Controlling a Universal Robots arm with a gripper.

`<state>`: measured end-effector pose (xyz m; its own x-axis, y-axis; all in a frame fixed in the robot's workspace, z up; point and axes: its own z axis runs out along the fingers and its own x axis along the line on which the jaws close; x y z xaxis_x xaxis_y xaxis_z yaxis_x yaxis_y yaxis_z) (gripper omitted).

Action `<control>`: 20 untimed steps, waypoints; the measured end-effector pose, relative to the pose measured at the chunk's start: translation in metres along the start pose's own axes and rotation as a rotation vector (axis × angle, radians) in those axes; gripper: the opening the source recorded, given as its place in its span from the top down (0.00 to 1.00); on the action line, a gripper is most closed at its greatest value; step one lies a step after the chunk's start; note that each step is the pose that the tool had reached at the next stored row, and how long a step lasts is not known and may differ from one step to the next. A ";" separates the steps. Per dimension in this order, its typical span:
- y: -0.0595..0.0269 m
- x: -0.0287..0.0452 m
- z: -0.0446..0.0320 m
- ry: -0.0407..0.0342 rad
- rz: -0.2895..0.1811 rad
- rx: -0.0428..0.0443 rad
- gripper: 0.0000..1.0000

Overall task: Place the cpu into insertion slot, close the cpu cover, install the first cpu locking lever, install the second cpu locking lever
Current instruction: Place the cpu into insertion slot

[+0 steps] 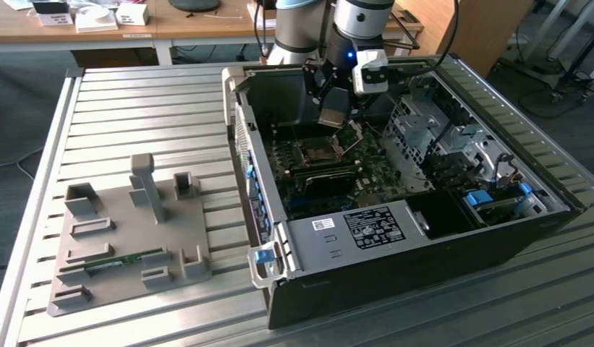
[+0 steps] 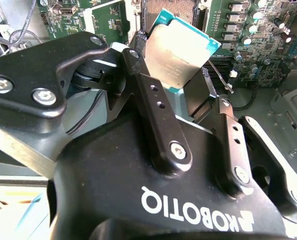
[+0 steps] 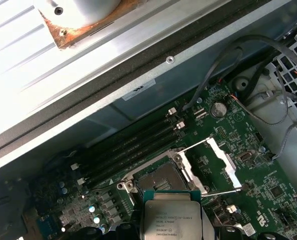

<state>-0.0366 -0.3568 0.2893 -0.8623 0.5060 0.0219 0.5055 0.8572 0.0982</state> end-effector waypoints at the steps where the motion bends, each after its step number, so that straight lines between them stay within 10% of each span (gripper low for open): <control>1: 0.0000 0.0000 0.0000 0.0000 0.000 0.0000 0.46; 20: -0.0003 -0.0001 0.0026 -0.0110 0.111 -0.0023 0.46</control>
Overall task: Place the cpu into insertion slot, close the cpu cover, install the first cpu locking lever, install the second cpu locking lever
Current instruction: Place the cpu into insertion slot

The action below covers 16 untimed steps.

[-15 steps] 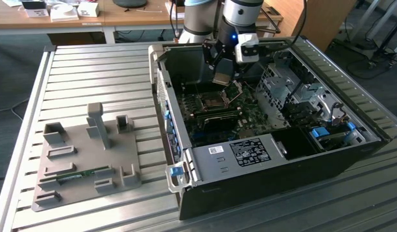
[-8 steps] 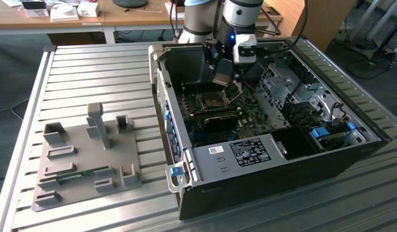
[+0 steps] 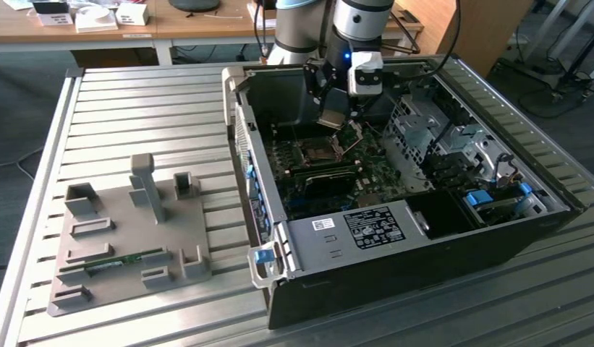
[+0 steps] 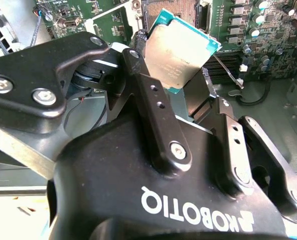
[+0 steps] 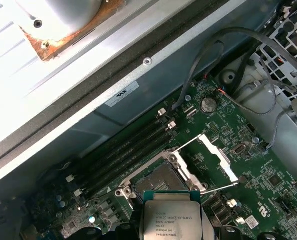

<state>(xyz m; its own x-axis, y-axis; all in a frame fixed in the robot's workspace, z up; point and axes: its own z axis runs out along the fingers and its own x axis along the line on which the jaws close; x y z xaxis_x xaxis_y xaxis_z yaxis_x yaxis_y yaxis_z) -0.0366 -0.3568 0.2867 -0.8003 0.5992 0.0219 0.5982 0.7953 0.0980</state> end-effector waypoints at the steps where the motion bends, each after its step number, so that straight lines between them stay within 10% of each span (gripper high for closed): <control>1: 0.0000 0.0000 0.0001 0.0000 0.000 -0.0001 0.46; 9: -0.0002 0.0002 0.0008 -0.0009 0.009 -0.0004 0.46; 16: -0.0004 0.0001 0.0027 -0.0120 0.122 -0.0028 0.46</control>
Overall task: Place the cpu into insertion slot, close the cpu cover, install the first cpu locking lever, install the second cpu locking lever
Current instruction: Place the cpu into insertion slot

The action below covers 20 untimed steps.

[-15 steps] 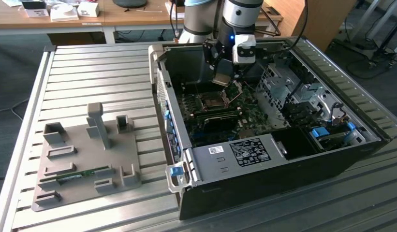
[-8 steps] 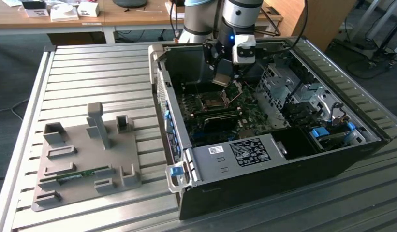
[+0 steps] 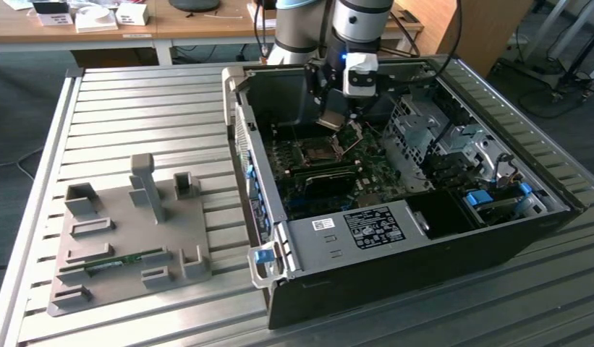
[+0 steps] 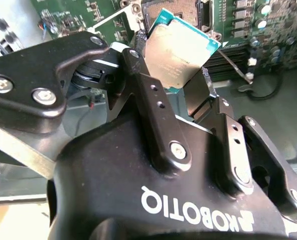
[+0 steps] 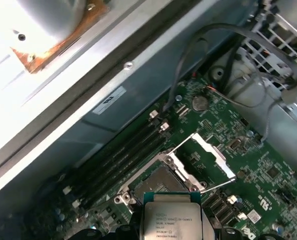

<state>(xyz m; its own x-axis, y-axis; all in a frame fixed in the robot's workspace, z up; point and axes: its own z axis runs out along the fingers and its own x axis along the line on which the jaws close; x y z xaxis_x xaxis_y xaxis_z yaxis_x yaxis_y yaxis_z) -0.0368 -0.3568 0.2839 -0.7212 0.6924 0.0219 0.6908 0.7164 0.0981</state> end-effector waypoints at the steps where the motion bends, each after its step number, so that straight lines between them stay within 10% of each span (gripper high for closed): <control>1: 0.0000 0.0000 0.0002 -0.0016 0.016 -0.0003 0.46; 20: -0.0023 0.0011 0.0091 0.0055 0.029 -0.0129 0.46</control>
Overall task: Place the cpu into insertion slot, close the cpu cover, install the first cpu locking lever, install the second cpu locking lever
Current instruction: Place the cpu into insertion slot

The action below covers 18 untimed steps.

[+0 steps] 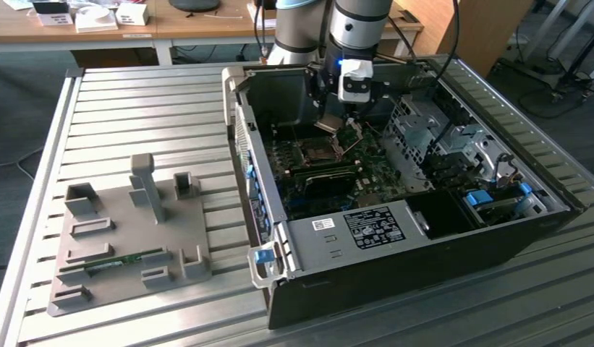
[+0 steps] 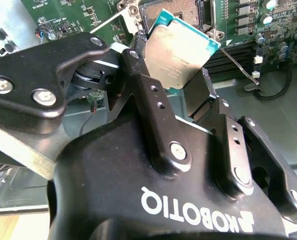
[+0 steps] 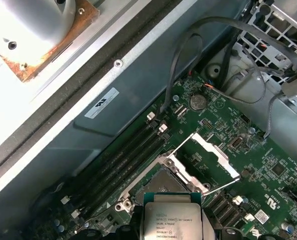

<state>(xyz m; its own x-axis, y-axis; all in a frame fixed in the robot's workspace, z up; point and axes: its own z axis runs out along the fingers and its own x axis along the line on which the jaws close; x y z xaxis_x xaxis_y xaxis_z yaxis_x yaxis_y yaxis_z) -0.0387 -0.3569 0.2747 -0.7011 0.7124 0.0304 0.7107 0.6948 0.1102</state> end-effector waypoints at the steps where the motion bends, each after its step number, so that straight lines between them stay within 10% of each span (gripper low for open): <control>1: 0.0000 0.0000 0.0000 -0.0001 0.001 -0.0001 0.46; 18: -0.0007 0.0000 0.0053 -0.0333 0.300 -0.0093 0.46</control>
<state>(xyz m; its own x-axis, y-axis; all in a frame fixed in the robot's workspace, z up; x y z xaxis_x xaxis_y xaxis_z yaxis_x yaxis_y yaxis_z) -0.0389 -0.3569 0.2693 -0.4578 0.8885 0.0303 0.8851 0.4522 0.1104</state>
